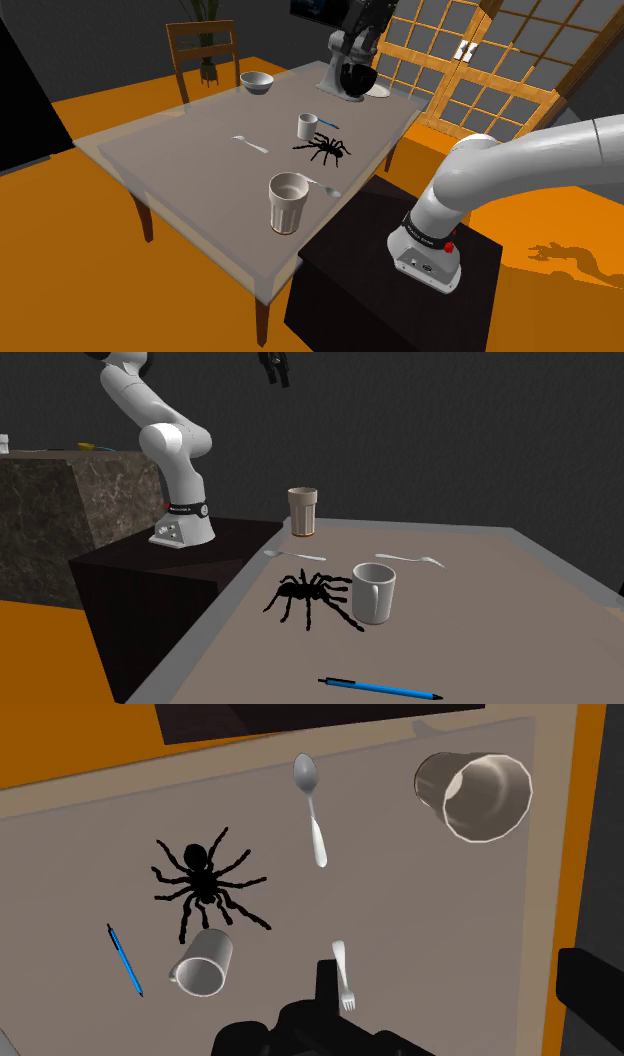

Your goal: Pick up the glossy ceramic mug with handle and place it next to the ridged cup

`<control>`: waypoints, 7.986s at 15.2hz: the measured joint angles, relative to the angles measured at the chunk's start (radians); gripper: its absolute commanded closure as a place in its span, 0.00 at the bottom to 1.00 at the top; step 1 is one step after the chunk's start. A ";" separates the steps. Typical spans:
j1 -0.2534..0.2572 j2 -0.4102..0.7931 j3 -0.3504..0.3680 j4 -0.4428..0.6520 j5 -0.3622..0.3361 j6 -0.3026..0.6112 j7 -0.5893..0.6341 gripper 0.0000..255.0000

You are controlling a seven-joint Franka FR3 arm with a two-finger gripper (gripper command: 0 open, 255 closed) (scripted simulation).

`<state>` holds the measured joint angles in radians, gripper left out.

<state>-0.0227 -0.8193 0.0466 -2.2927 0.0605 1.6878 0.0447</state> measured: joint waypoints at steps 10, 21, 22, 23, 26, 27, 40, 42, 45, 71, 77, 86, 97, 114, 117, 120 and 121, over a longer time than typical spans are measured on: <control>-0.024 0.133 -0.056 -0.117 -0.043 0.244 -0.082 0.00; -0.056 0.455 -0.143 -0.142 -0.079 0.592 -0.198 0.00; -0.058 0.492 -0.152 -0.129 -0.078 0.616 -0.211 0.00; -0.061 0.521 -0.160 -0.129 -0.078 0.645 -0.223 0.00; -0.065 0.631 -0.182 -0.097 -0.069 0.723 -0.260 0.00; -0.066 0.673 -0.188 -0.079 -0.063 0.748 -0.273 0.00; -0.131 1.167 -0.208 0.209 0.058 0.950 -0.457 0.00; -0.153 1.235 -0.202 0.267 0.072 0.961 -0.484 0.00; -0.166 1.307 -0.193 0.321 0.083 0.979 -0.496 0.00; -0.176 1.377 -0.182 0.365 0.095 1.005 -0.504 1.00; -0.169 1.318 -0.195 0.359 0.082 0.953 -0.497 1.00; -0.153 1.235 -0.212 0.370 0.057 0.859 -0.476 1.00; -0.143 1.153 -0.227 0.414 0.030 0.735 -0.456 1.00; -0.137 1.063 -0.238 0.521 0.002 0.539 -0.439 1.00; -0.118 1.022 -0.233 0.483 -0.015 0.537 -0.408 1.00; -0.080 0.959 -0.218 0.407 -0.046 0.551 -0.343 1.00; -0.068 0.943 -0.211 0.387 -0.055 0.555 -0.320 1.00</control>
<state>-0.0903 0.1233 -0.1640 -1.9059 0.0054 2.2429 -0.2752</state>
